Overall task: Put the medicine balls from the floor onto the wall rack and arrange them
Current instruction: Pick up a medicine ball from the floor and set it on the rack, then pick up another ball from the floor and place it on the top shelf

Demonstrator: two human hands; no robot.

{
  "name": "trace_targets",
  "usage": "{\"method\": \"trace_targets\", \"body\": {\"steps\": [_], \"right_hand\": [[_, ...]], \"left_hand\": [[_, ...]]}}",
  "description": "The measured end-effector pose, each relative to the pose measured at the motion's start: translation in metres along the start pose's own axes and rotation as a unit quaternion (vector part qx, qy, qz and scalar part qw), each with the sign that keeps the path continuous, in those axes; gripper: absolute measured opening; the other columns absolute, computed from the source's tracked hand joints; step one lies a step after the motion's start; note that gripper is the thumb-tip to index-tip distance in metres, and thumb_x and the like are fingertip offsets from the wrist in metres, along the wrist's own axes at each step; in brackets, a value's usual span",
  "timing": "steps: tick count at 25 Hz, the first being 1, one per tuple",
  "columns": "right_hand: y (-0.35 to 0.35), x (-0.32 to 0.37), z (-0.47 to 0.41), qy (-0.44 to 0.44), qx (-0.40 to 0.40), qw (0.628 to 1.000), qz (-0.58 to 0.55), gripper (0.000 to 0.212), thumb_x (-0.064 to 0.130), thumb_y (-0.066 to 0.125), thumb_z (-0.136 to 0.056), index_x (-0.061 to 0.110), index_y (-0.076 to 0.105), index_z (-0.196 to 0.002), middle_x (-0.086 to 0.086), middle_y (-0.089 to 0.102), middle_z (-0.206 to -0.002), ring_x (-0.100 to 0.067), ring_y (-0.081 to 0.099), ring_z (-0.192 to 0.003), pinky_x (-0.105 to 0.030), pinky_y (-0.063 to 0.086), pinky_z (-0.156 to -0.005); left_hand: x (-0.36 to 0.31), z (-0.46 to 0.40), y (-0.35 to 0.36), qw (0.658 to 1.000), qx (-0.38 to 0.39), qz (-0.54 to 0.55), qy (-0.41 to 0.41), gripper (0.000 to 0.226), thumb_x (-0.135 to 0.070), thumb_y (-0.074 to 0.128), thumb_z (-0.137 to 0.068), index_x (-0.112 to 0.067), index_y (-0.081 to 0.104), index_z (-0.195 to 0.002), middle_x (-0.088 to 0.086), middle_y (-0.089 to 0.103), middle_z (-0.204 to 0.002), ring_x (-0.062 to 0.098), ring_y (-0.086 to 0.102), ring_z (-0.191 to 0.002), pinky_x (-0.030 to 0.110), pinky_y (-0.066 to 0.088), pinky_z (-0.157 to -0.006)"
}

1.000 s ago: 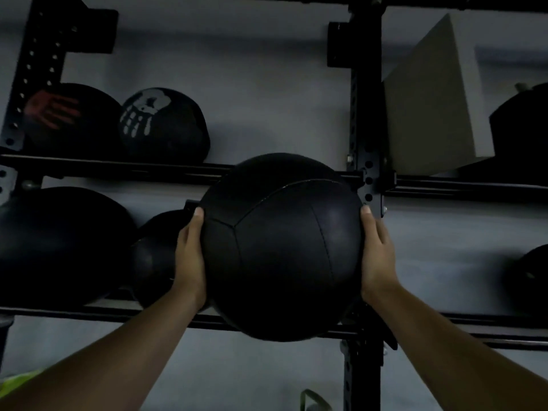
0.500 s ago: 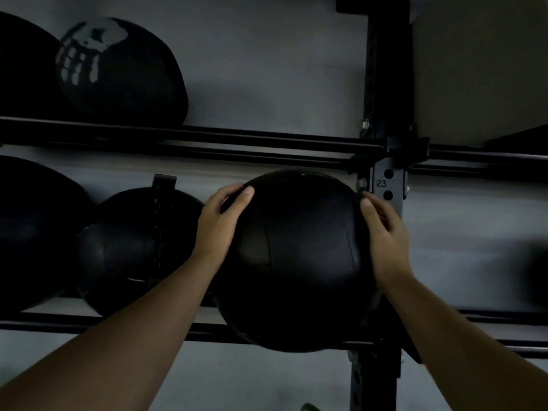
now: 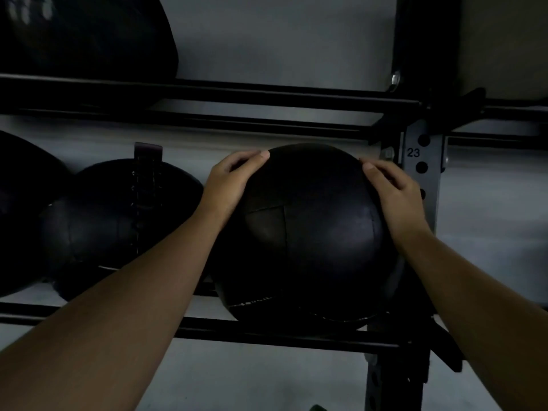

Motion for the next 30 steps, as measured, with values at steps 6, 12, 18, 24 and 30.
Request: {"method": "trace_targets", "body": {"steps": [6, 12, 18, 24, 30], "right_hand": [[-0.004, 0.015, 0.009, 0.040, 0.065, 0.993, 0.092, 0.038, 0.049, 0.046, -0.108, 0.036, 0.061, -0.140, 0.004, 0.061, -0.143, -0.017, 0.054, -0.136, -0.017, 0.043, -0.107], [-0.017, 0.019, 0.087, 0.110, 0.047, 0.964, 0.237, 0.061, 0.057, 0.030, -0.108, 0.040, 0.020, -0.166, -0.002, 0.025, -0.175, -0.027, 0.019, -0.162, -0.049, 0.012, -0.131], [-0.043, 0.019, 0.260, 0.209, 0.092, 0.896, 0.381, 0.067, 0.038, 0.065, -0.097, 0.034, 0.041, -0.159, -0.009, 0.057, -0.153, -0.033, 0.062, -0.130, -0.040, 0.049, -0.108], [-0.091, 0.047, 0.506, 0.395, 0.105, 0.775, 0.482, 0.044, 0.032, 0.058, -0.096, 0.030, 0.062, -0.140, -0.009, 0.066, -0.142, -0.035, 0.064, -0.126, -0.042, 0.053, -0.099], [-0.123, 0.169, 0.764, 0.586, 0.067, 0.644, 0.487, 0.028, 0.029, 0.048, -0.103, 0.027, 0.070, -0.120, -0.006, 0.071, -0.130, -0.033, 0.068, -0.116, -0.038, 0.055, -0.087]], "left_hand": [[-0.022, 0.016, 0.000, 0.992, 0.070, -0.103, -0.033, 0.056, -0.056, 0.061, -0.102, -0.031, 0.062, -0.152, -0.005, 0.062, -0.156, 0.016, 0.055, -0.146, 0.027, 0.037, -0.117], [0.003, 0.093, -0.014, 0.977, 0.055, -0.204, 0.037, 0.071, -0.059, 0.036, -0.110, -0.030, 0.019, -0.172, 0.001, 0.017, -0.182, 0.023, 0.014, -0.169, 0.050, 0.013, -0.136], [0.073, 0.239, -0.026, 0.955, 0.165, -0.241, 0.047, 0.095, -0.058, 0.053, -0.097, -0.028, 0.007, -0.173, 0.010, -0.007, -0.183, 0.033, 0.003, -0.169, 0.051, 0.010, -0.133], [0.113, 0.455, -0.011, 0.738, 0.598, -0.300, 0.084, 0.064, -0.036, 0.071, -0.093, -0.016, 0.059, -0.153, 0.007, 0.057, -0.161, 0.031, 0.049, -0.153, 0.044, 0.030, -0.127], [0.080, 0.658, -0.031, 0.501, 0.823, -0.266, 0.005, 0.040, -0.042, 0.062, -0.104, -0.025, 0.066, -0.140, -0.001, 0.069, -0.140, 0.020, 0.065, -0.127, 0.040, 0.052, -0.109]]}}
Point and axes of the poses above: each hand's wrist, its own z-axis away from the middle knuckle, its own y-axis out of the palm, x = y × z, the point moved 3 cm from there along -z, towards the middle knuckle
